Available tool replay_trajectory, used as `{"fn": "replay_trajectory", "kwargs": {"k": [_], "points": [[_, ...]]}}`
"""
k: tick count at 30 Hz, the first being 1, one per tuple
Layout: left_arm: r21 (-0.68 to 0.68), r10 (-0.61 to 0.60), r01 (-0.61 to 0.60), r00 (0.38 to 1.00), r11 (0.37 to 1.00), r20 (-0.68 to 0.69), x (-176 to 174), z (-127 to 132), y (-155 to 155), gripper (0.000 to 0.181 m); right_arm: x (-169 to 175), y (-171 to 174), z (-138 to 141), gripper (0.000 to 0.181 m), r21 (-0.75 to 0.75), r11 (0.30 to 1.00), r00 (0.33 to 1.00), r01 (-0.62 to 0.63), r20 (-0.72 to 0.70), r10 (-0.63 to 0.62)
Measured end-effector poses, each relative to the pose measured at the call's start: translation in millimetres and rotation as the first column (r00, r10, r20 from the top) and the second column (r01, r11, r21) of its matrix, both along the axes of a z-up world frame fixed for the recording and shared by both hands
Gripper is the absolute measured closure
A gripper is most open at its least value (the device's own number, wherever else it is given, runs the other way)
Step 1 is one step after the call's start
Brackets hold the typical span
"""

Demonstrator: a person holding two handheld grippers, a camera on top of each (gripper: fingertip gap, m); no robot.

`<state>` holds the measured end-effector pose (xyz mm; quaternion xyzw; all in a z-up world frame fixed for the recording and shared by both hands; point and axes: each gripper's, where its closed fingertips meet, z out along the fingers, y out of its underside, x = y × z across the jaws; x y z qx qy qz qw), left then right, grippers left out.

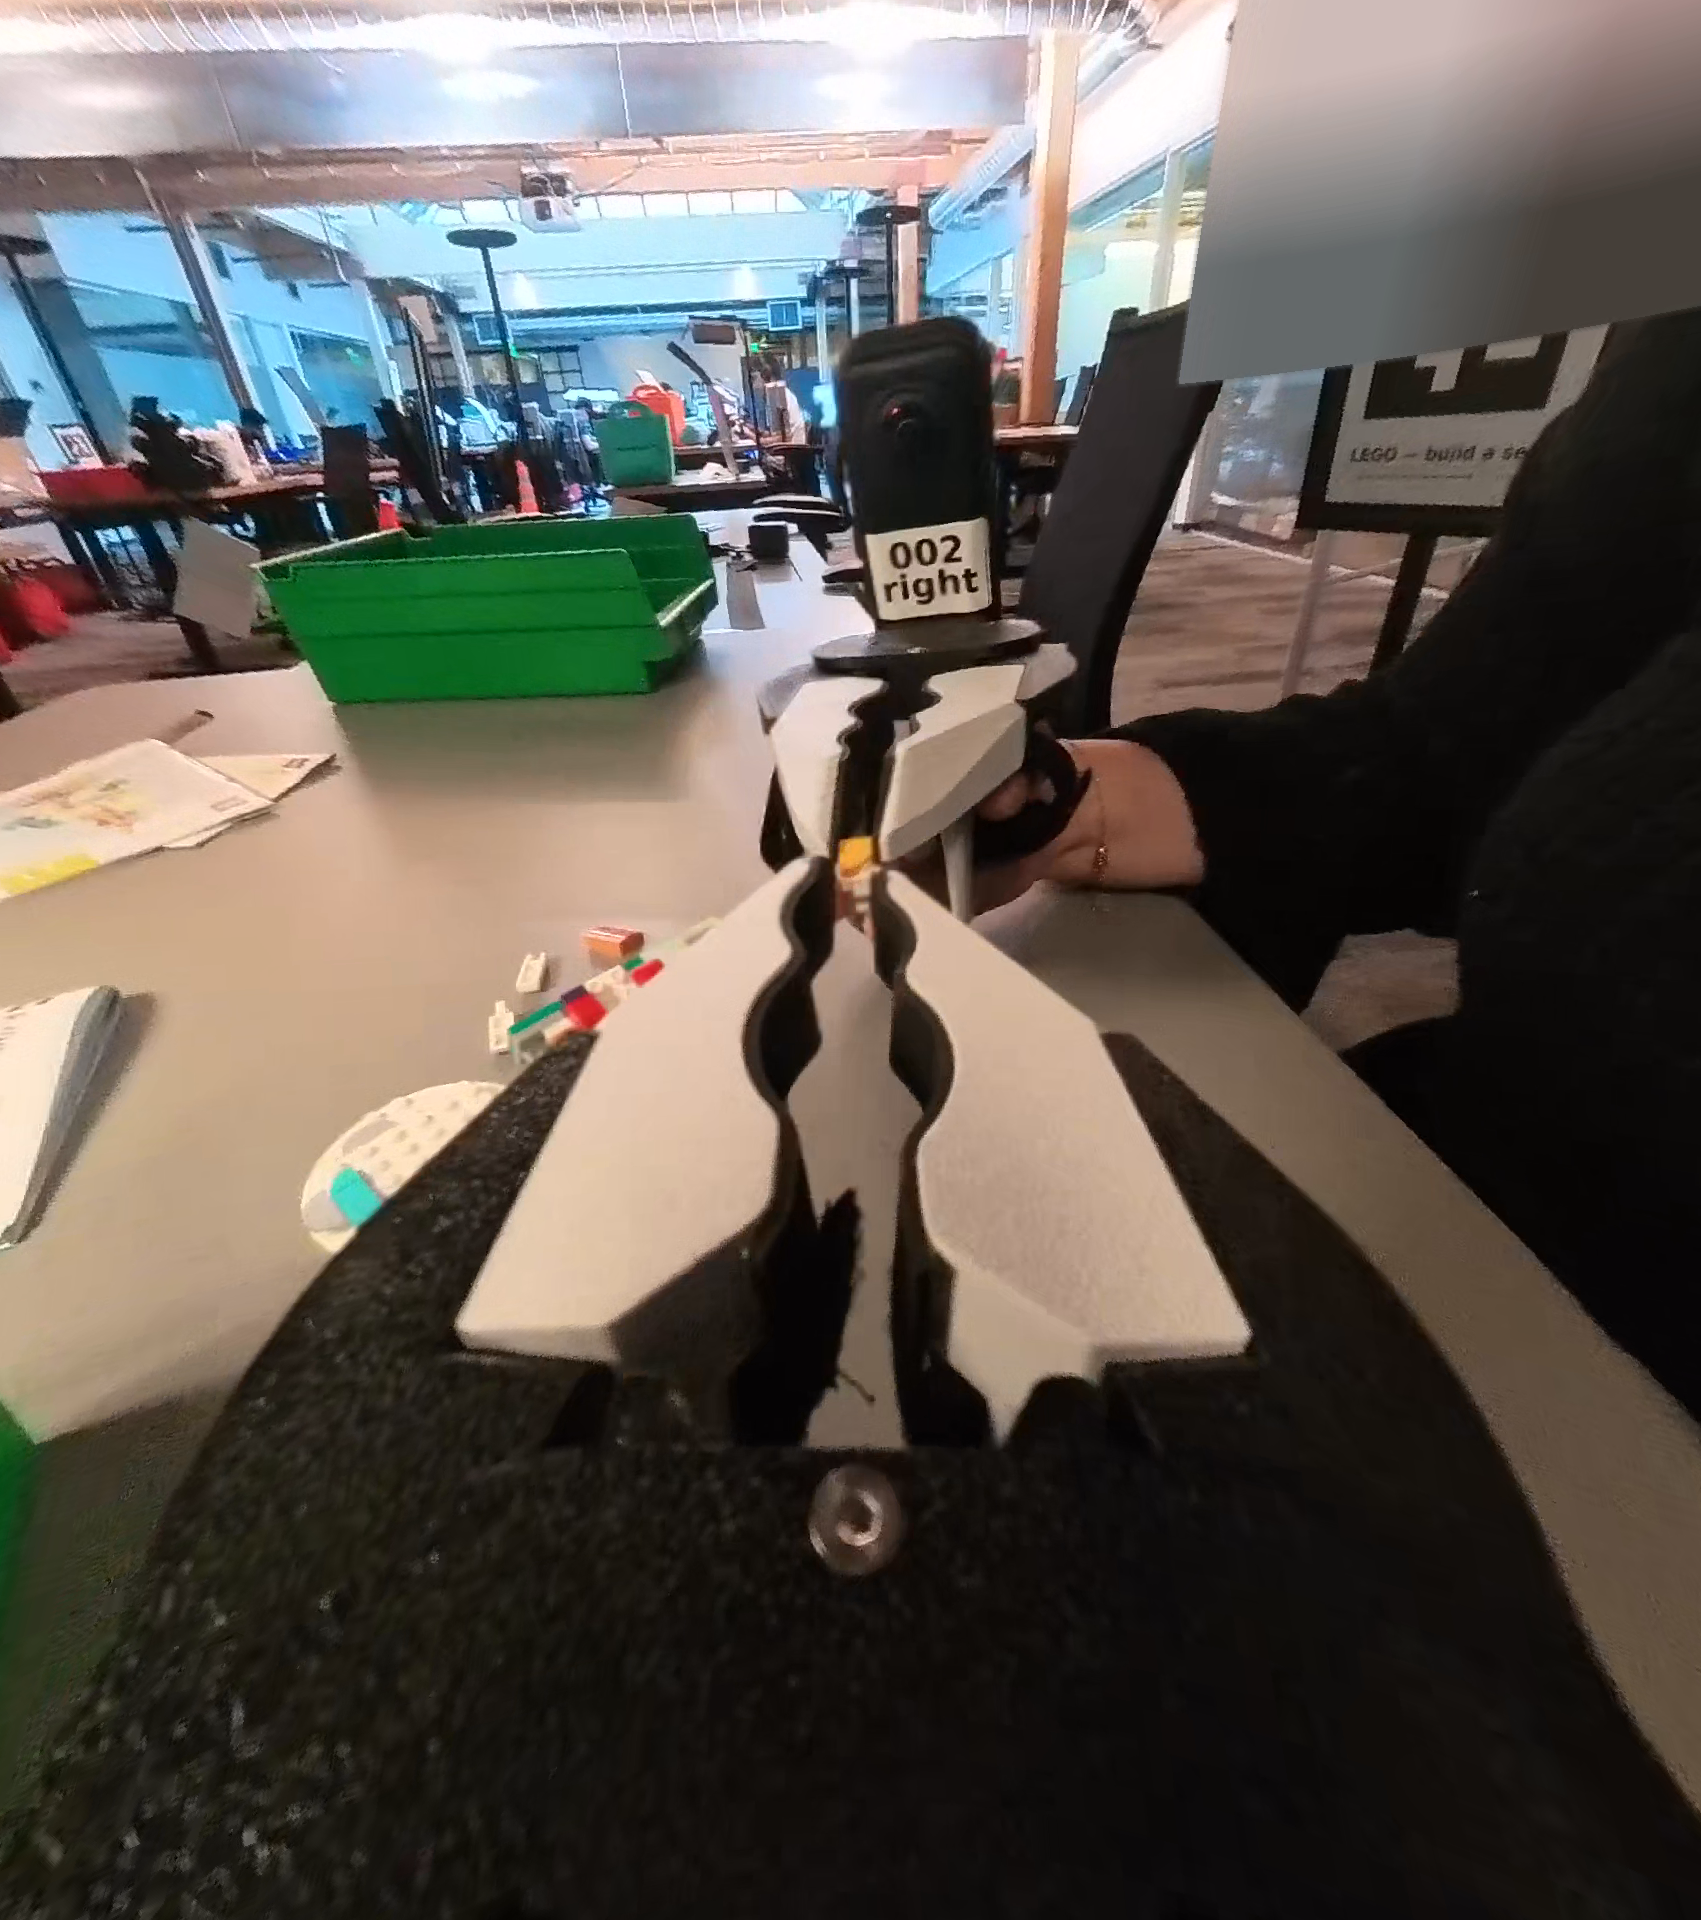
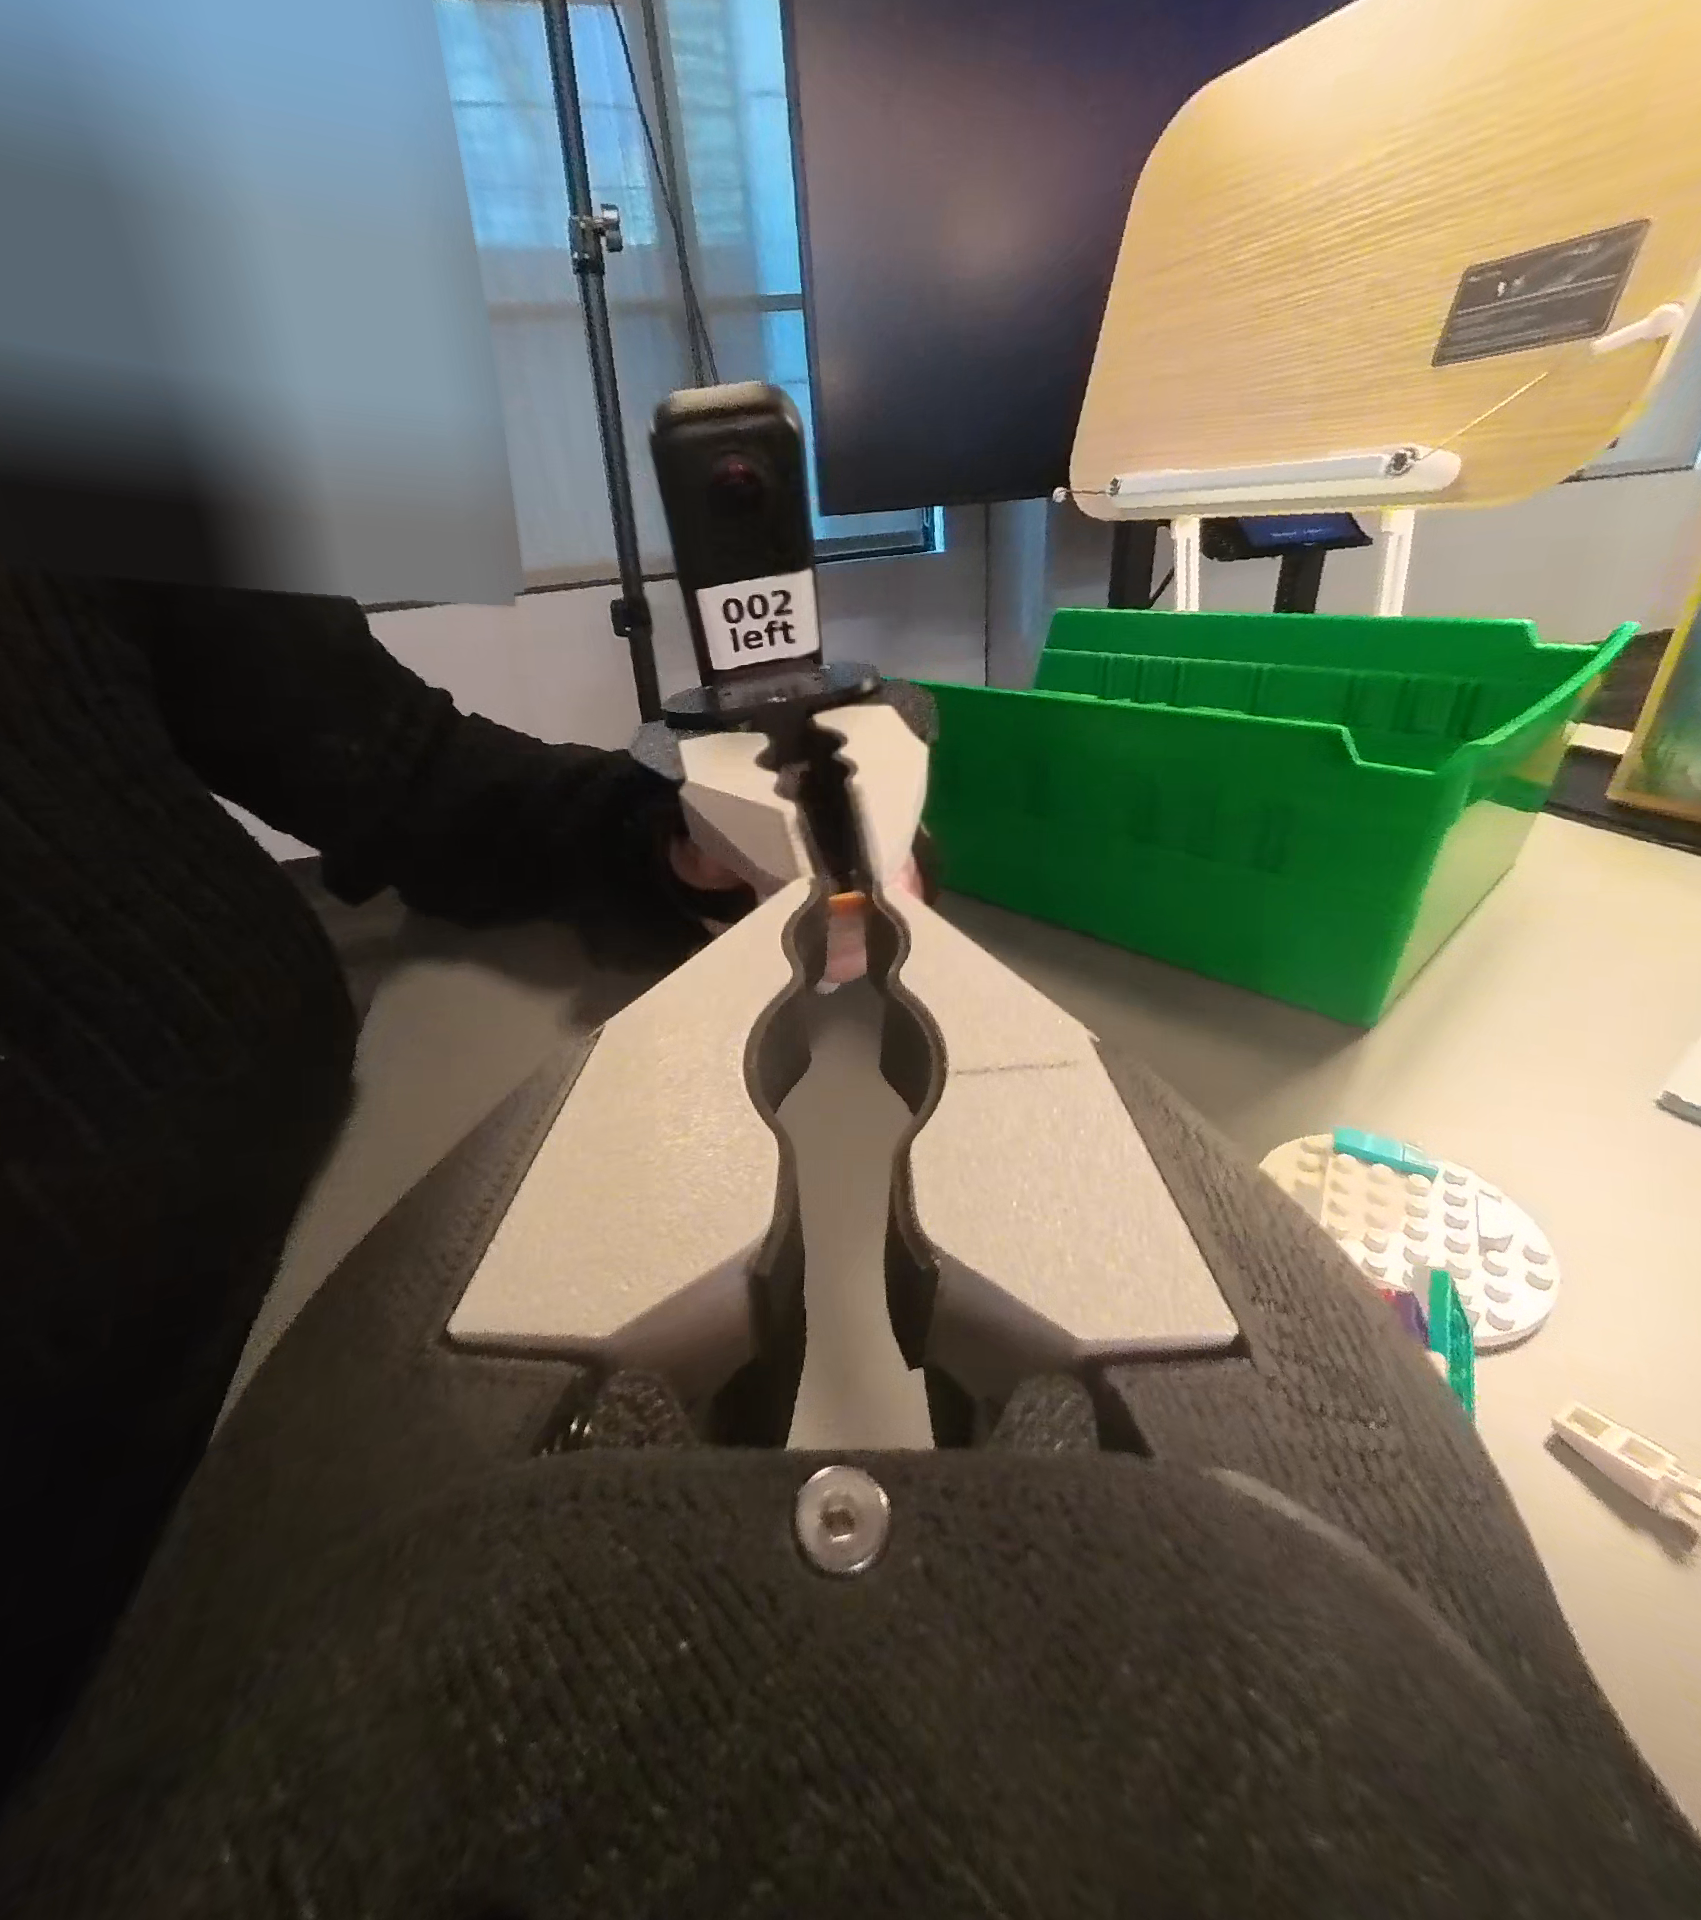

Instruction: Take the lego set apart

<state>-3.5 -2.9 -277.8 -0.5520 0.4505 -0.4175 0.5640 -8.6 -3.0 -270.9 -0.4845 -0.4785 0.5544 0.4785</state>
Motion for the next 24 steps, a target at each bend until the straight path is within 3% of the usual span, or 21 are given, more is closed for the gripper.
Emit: {"fn": "replay_trajectory", "kwargs": {"k": [3, 8, 12, 15, 17, 20, 24], "points": [[-0.008, -0.005, 0.004, 1.000, 1.000, -0.015, 1, -3, -1, 0.179, 0, 0, 0, 0.176, 0.006, 1.000, 1.000, 0.001, -0.002, -0.001], [-0.055, -0.002, 0.001, 0.999, 0.999, -0.033, 2, -9, 2, 0.169, 0, -1, 1, 0.176, 0.027, 1.000, 1.000, 0.005, -0.006, -0.005], [-0.059, -0.025, 0.025, 1.000, 0.998, -0.004, 4, -3, -2, 0.175, 0, -2, 1, 0.176, 0.036, 0.999, 1.000, 0.000, -0.003, 0.000], [-0.034, -0.007, 0.005, 0.997, 0.999, -0.071, 3, -8, 1, 0.177, -1, 0, -2, 0.176, 0.076, 0.997, 0.999, 0.024, 0.024, -0.026], [0.062, 0.060, -0.050, 0.984, 0.997, -0.168, 1, -14, 7, 0.179, -3, 4, -9, 0.176, 0.164, 0.984, 0.993, 0.076, 0.074, -0.089], [0.254, 0.193, -0.111, 0.925, 0.961, -0.326, -5, -30, 18, 0.180, -6, 13, -28, 0.174, 0.380, 0.912, 0.954, 0.156, 0.182, -0.239], [0.433, 0.319, -0.102, 0.825, 0.895, -0.466, -11, -51, 29, 0.181, -10, 23, -52, 0.173, 0.633, 0.754, 0.866, 0.175, 0.266, -0.423]]}}
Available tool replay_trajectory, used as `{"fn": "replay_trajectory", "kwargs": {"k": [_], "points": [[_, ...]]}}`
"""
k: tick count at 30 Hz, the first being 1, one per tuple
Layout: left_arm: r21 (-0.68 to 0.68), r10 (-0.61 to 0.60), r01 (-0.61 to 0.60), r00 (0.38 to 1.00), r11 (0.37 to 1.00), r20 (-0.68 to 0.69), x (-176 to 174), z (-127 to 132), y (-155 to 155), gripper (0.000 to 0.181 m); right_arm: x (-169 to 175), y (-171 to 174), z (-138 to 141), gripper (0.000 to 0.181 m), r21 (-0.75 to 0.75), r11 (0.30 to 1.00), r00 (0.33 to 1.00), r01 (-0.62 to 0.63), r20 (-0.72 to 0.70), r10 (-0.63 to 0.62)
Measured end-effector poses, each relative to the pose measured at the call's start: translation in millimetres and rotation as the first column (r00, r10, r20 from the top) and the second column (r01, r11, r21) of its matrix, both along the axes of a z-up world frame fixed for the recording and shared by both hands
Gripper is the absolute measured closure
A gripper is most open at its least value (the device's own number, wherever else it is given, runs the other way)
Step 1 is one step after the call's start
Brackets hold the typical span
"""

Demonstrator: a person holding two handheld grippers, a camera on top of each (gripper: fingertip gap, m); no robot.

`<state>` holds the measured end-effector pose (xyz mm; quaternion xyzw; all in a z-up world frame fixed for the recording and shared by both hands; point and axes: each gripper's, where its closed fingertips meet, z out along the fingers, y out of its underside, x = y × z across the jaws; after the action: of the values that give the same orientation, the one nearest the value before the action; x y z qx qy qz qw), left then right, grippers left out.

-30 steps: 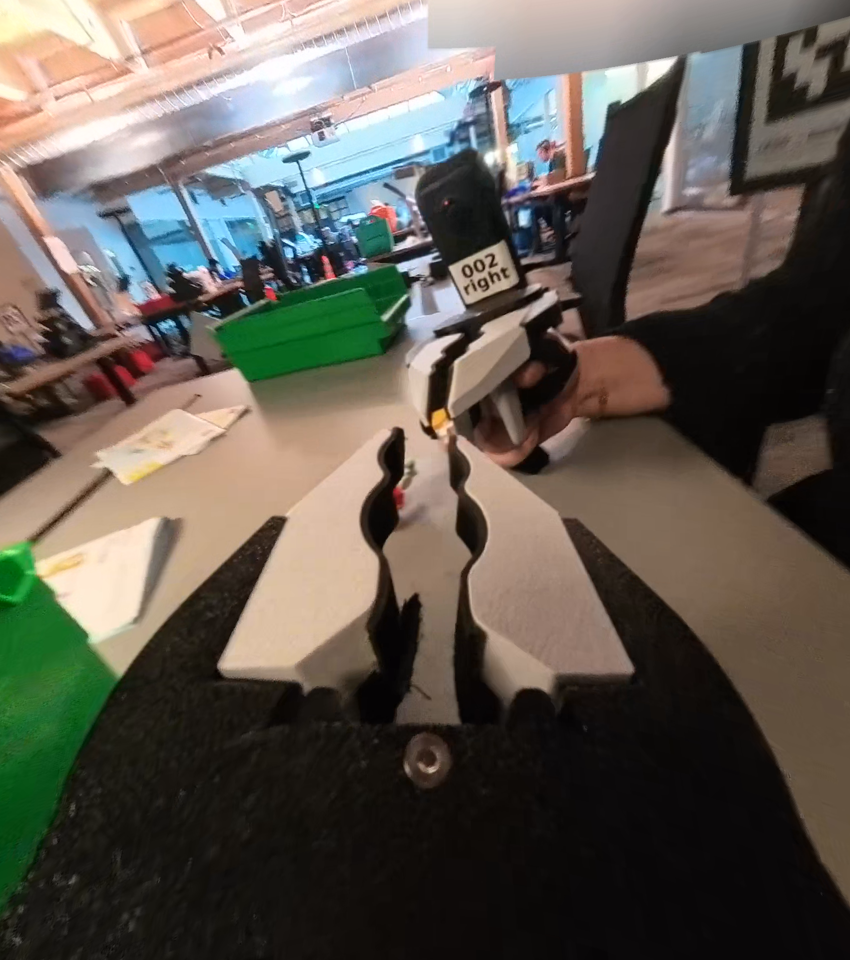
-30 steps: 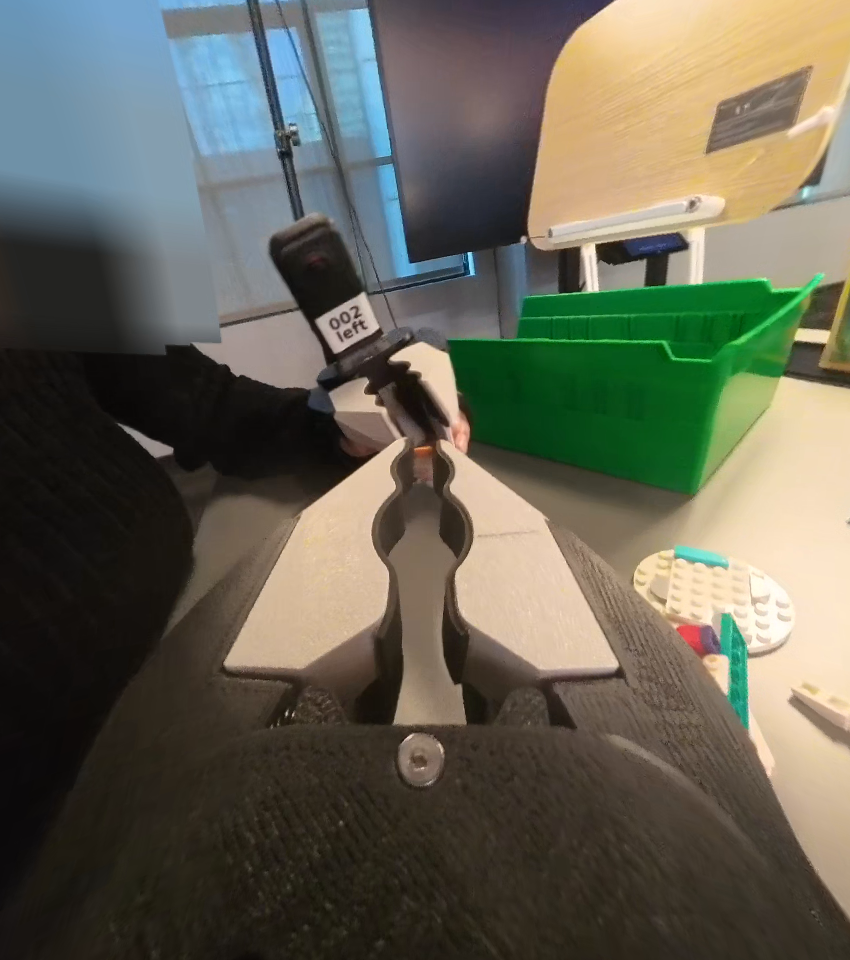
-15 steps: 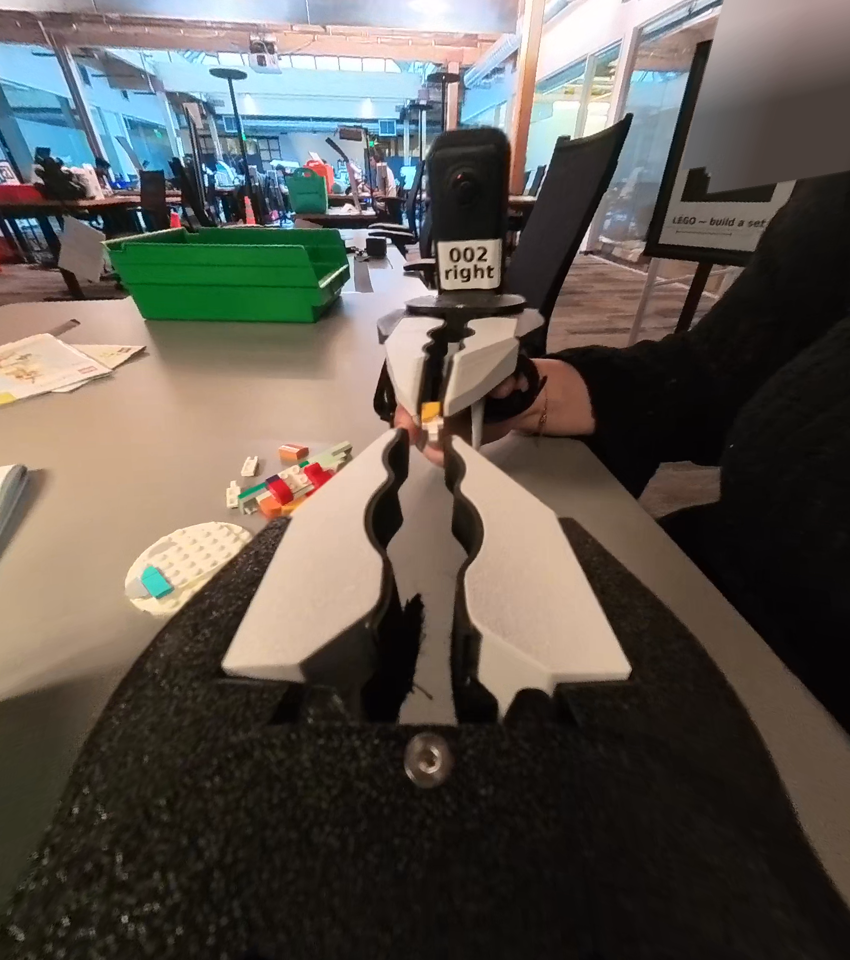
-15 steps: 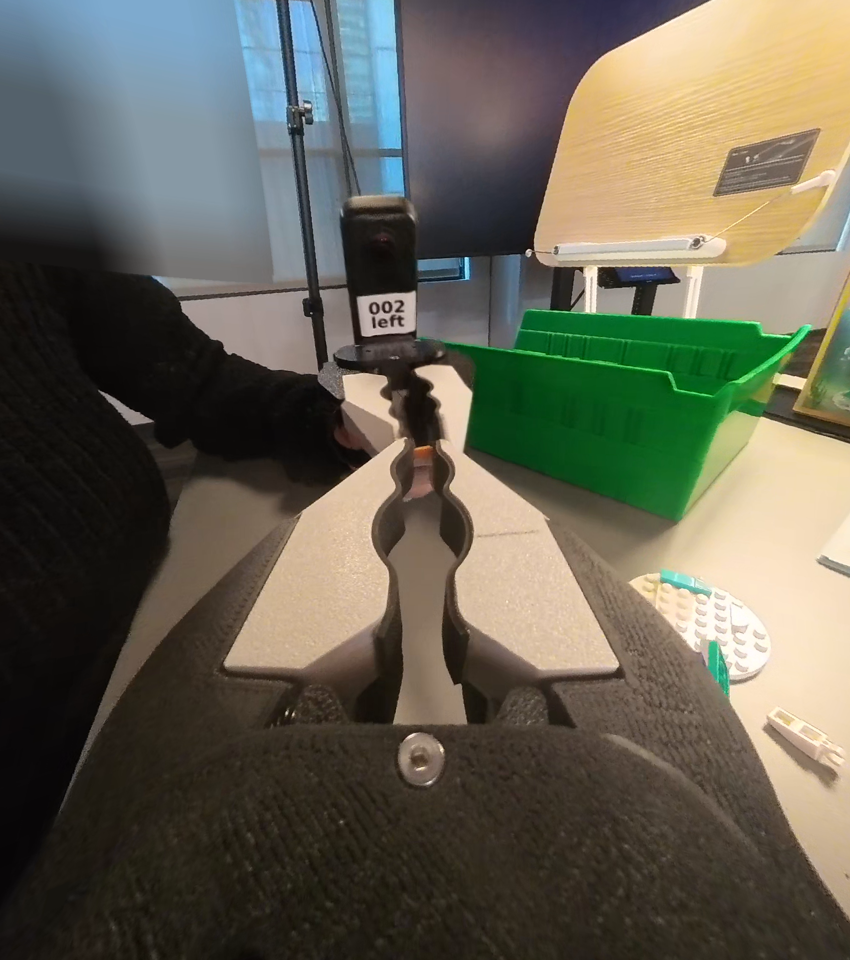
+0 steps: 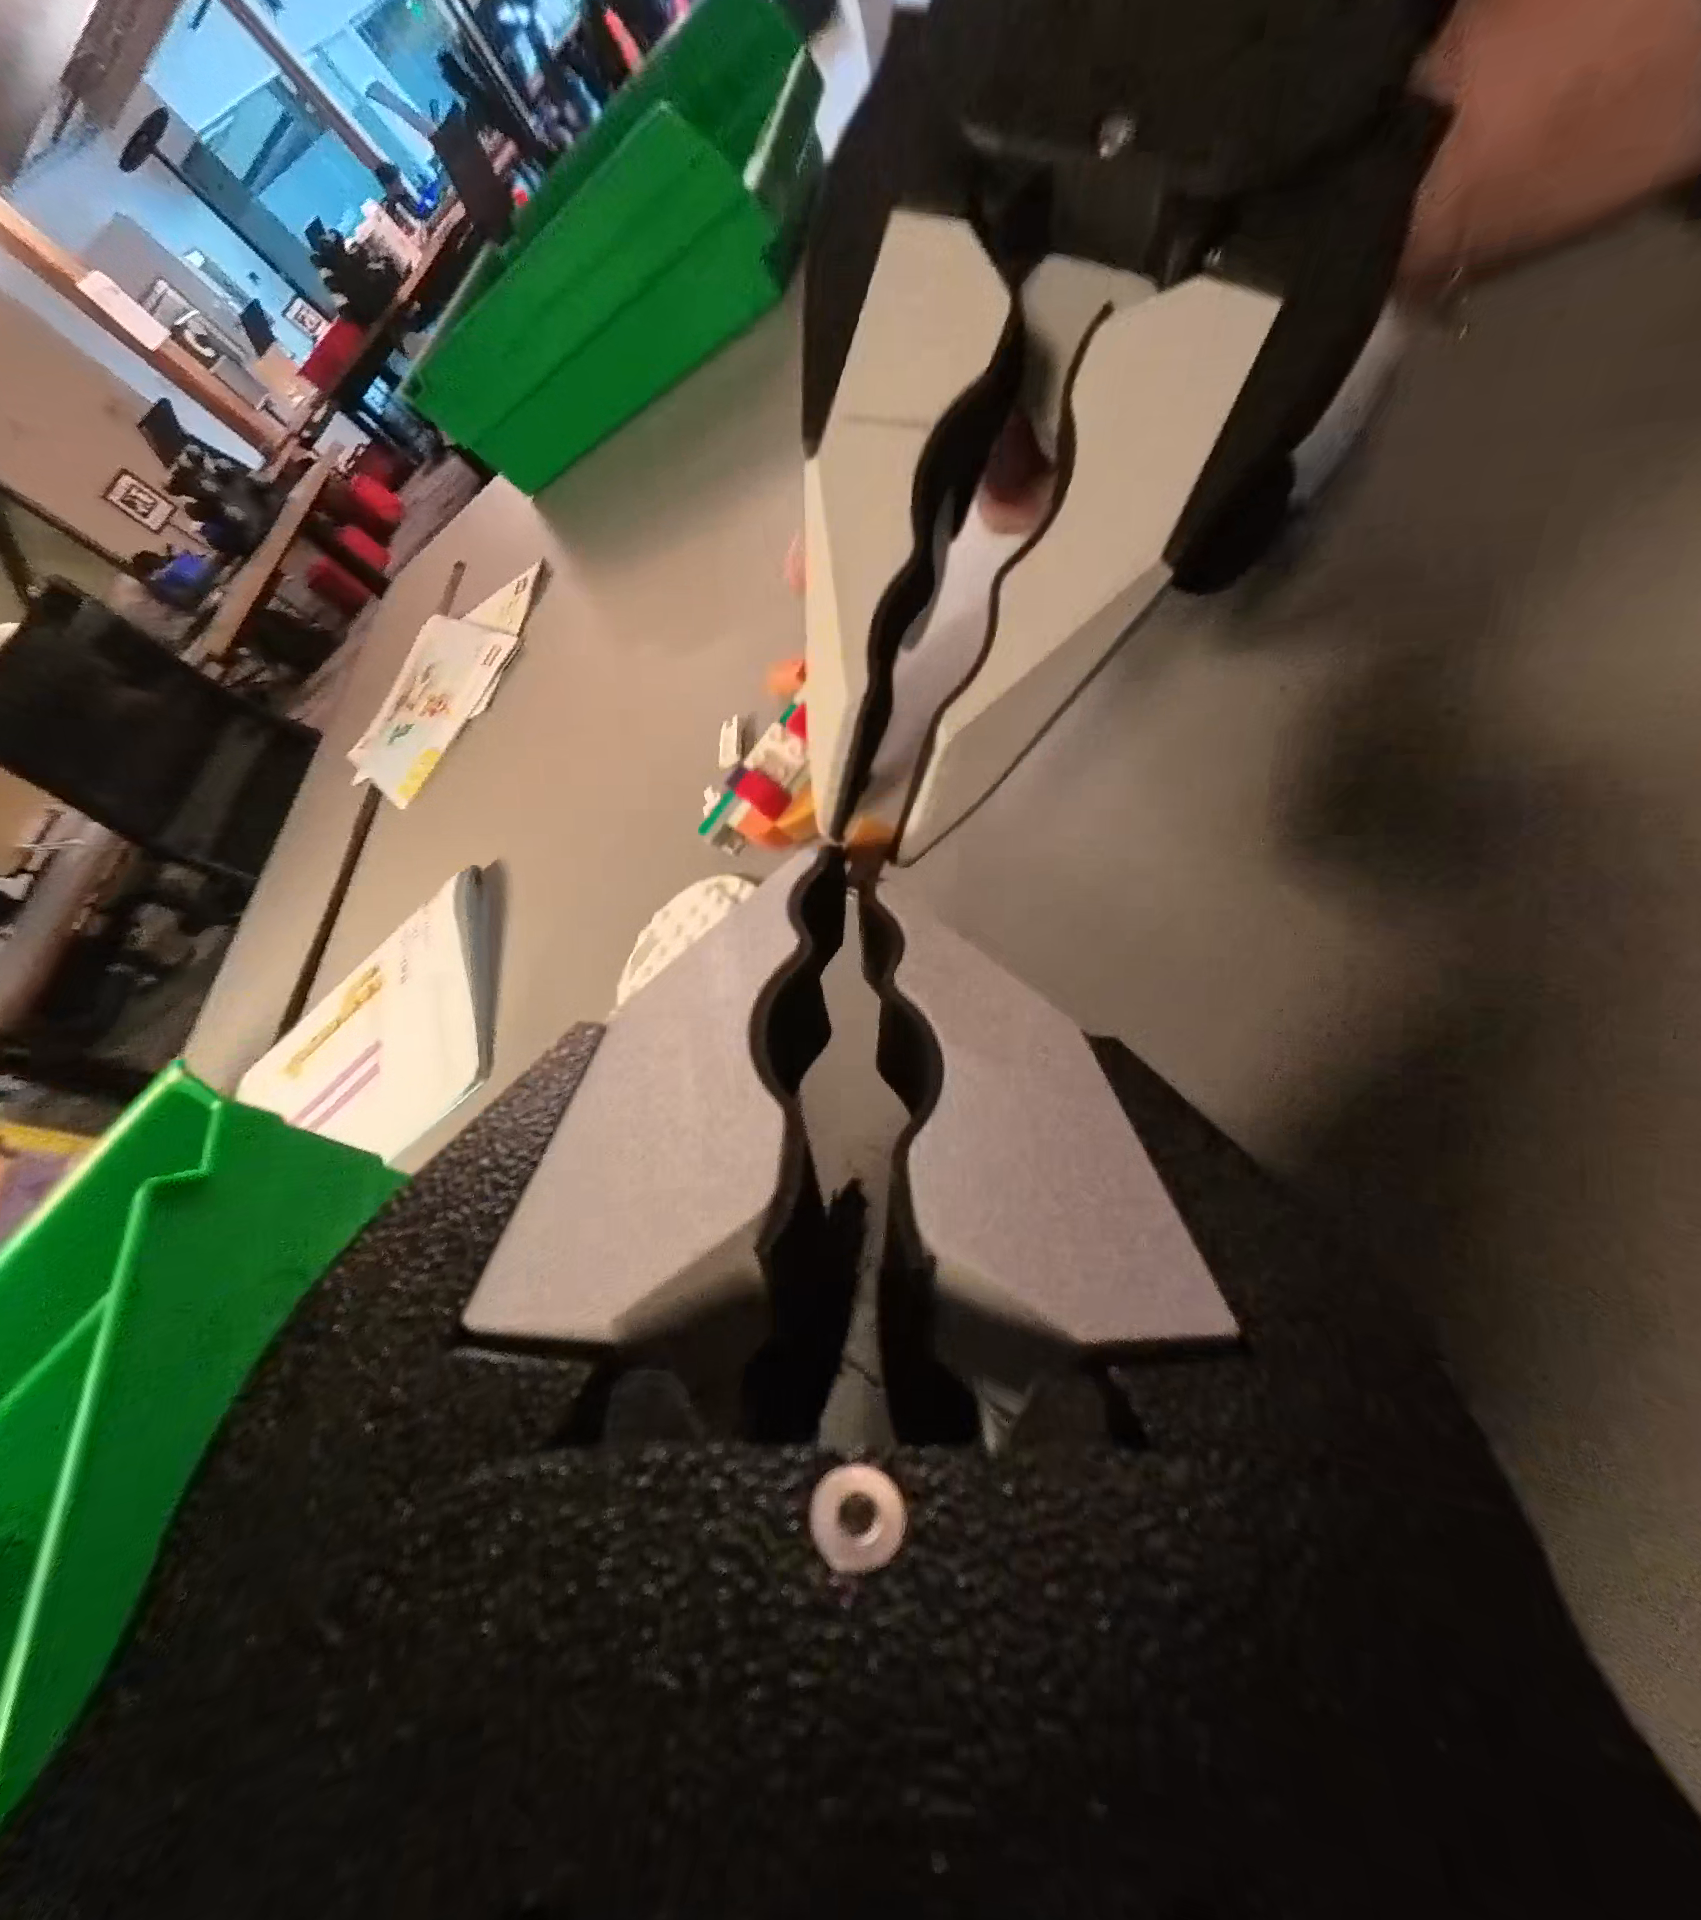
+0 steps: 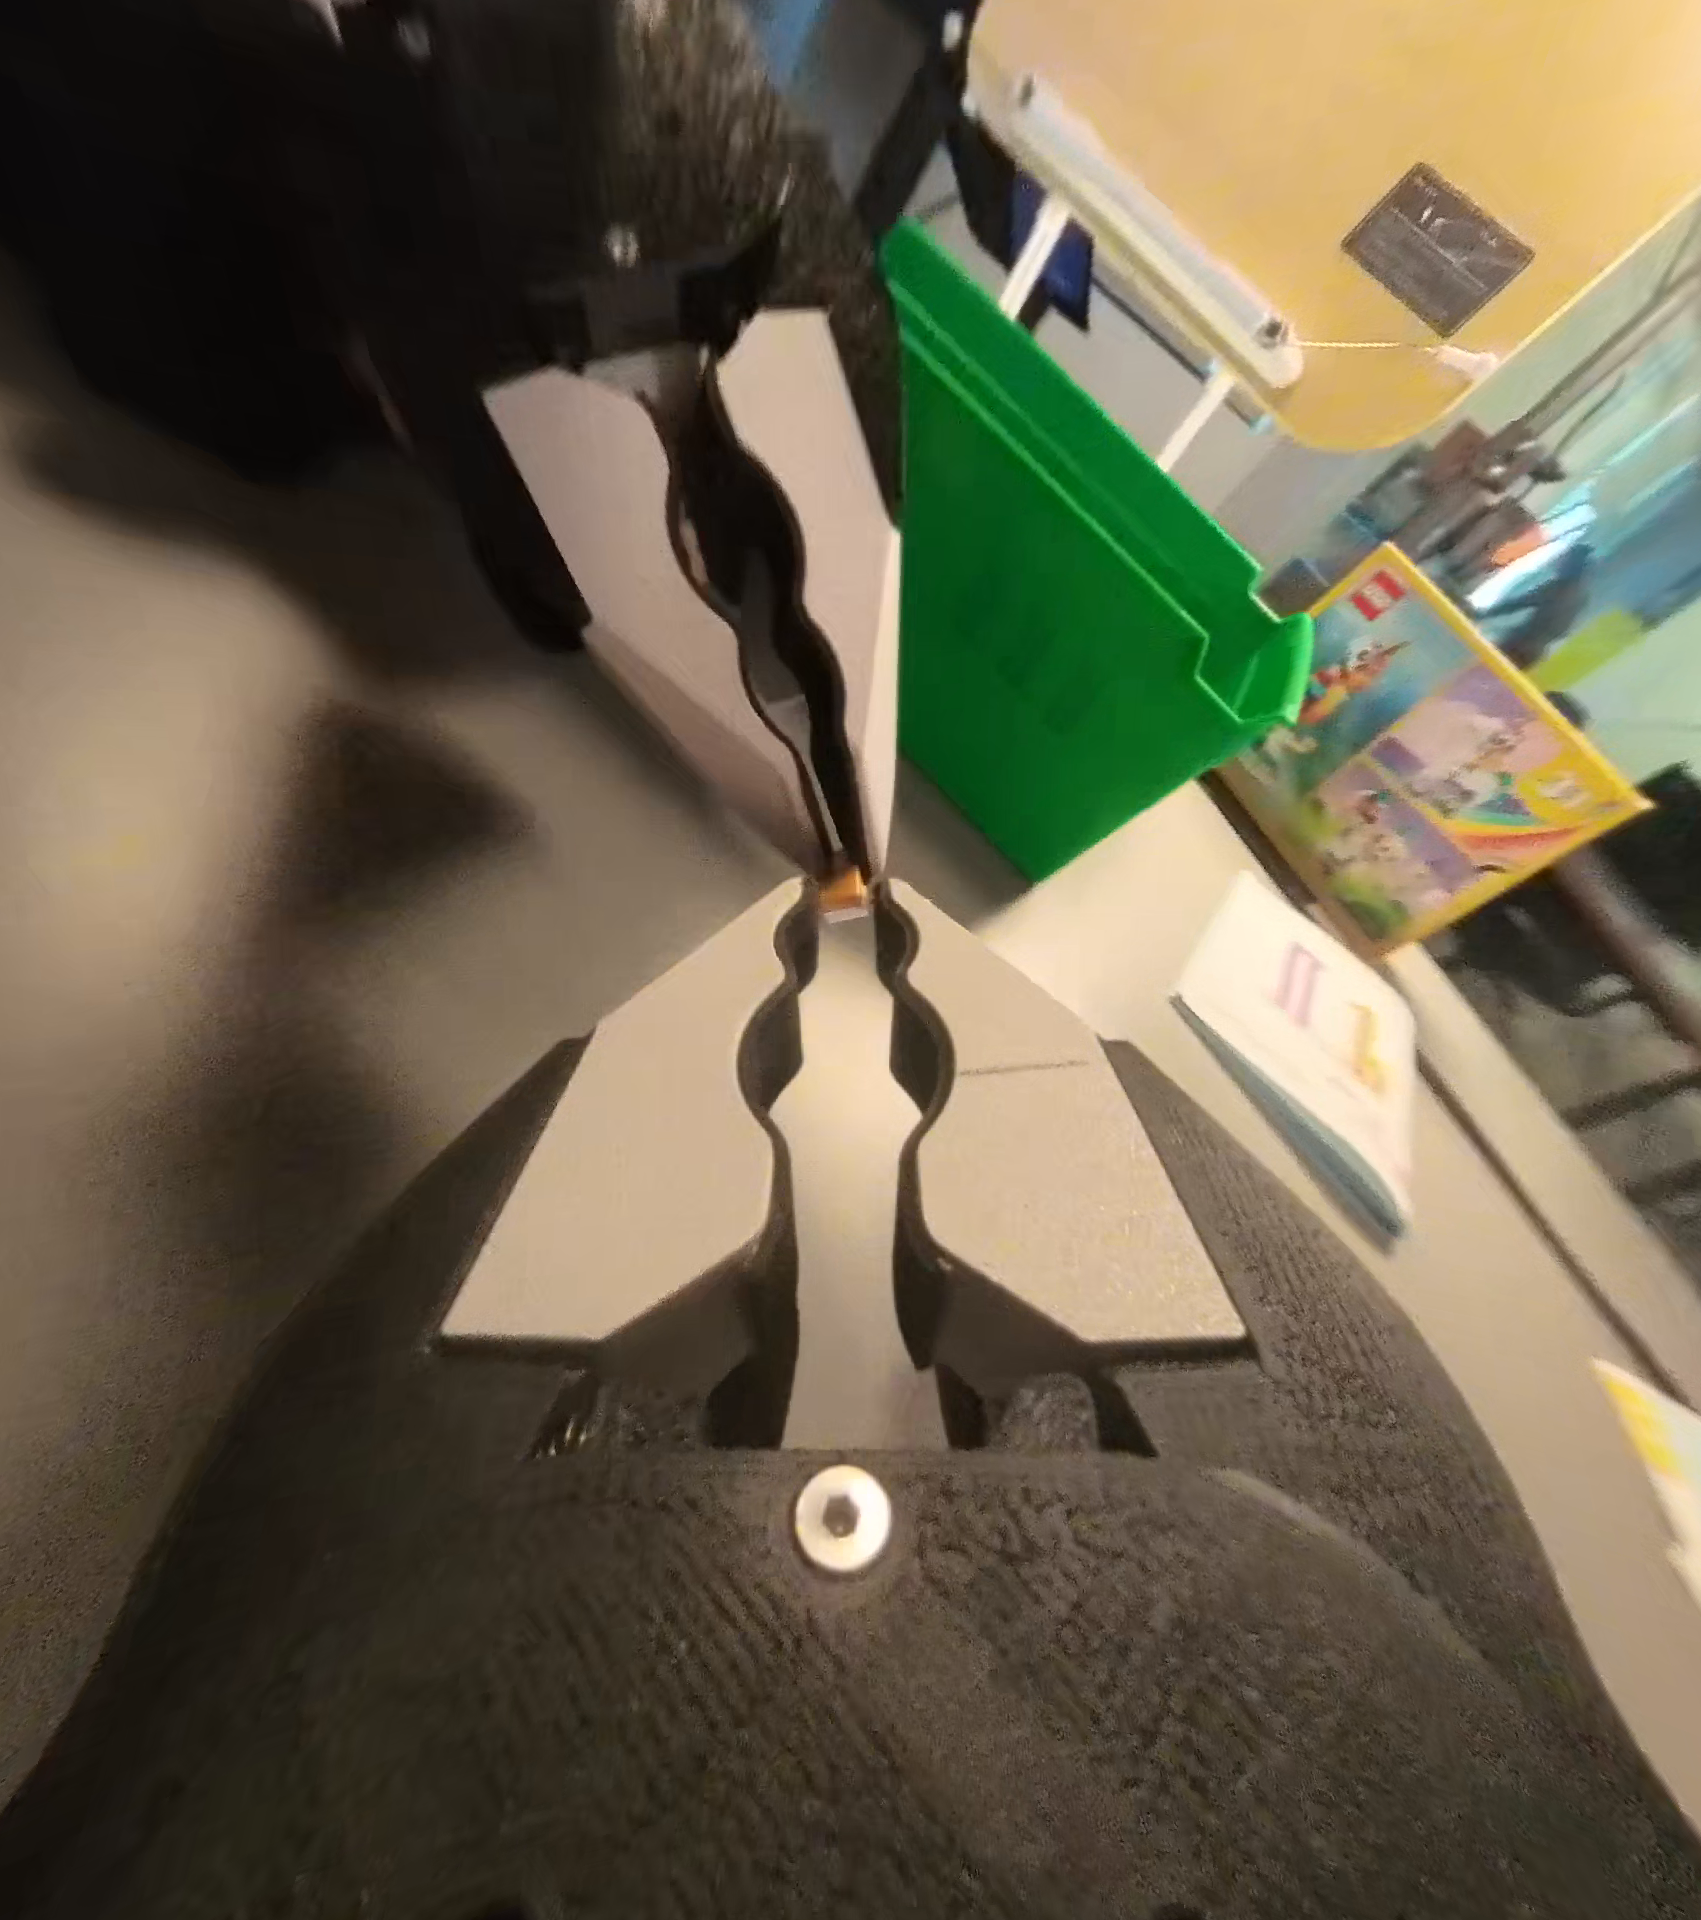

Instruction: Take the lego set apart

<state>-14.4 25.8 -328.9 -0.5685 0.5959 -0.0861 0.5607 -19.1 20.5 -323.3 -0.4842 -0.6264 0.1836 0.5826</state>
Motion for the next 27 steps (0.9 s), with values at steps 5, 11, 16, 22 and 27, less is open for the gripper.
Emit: {"fn": "replay_trajectory", "kwargs": {"k": [5, 11, 16, 22, 27], "points": [[0.000, 0.031, -0.031, 0.999, 1.000, -0.040, -3, -6, 5, 0.181, -3, 5, -7, 0.174, 0.115, 0.992, 0.995, 0.047, 0.077, -0.056], [-0.038, 0.095, -0.099, 0.992, 0.994, -0.086, -8, -16, 13, 0.180, -4, 13, -15, 0.171, 0.263, 0.959, 0.976, 0.106, 0.159, -0.151], [-0.063, 0.099, -0.104, 0.991, 0.993, -0.089, -9, -21, 15, 0.180, -6, 13, -21, 0.167, 0.249, 0.962, 0.968, 0.110, 0.192, -0.160], [-0.069, 0.093, -0.100, 0.991, 0.993, -0.093, -7, -23, 14, 0.180, -8, 17, -26, 0.174, 0.268, 0.954, 0.955, 0.132, 0.223, -0.195], [-0.058, 0.104, -0.110, 0.991, 0.992, -0.088, -5, -21, 15, 0.181, -5, 16, -22, 0.176, 0.372, 0.921, 0.942, 0.117, 0.251, -0.222]]}}
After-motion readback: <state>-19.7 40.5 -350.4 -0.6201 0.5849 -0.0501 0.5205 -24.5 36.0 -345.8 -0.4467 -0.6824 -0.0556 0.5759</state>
